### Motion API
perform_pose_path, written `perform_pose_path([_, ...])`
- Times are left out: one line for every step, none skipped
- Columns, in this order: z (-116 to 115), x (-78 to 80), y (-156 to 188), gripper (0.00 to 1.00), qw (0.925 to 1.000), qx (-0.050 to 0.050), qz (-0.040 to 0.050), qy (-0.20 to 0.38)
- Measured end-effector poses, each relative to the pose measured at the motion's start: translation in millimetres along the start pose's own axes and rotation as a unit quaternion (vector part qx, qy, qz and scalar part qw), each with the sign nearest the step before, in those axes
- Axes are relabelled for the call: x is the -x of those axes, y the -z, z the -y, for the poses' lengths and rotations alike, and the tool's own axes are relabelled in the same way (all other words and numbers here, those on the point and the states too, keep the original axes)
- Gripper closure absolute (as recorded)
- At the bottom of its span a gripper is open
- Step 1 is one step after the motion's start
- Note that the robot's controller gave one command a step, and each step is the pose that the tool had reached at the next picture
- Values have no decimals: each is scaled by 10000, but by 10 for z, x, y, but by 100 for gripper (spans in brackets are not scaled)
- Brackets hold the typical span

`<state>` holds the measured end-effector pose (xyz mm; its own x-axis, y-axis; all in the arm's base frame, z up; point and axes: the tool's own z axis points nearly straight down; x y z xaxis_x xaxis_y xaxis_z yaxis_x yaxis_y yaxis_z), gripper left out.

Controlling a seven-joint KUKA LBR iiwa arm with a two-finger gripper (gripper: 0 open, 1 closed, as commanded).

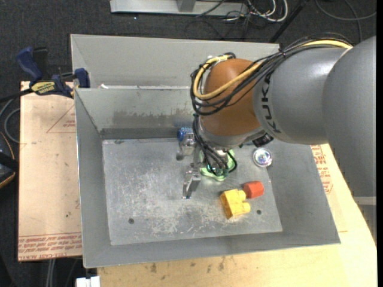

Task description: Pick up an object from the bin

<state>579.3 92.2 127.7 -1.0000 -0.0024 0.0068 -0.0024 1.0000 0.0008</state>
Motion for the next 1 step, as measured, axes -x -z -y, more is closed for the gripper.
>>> perform_pose_path([-1125, -858, 292, 0, 9967, 15, 26, 814])
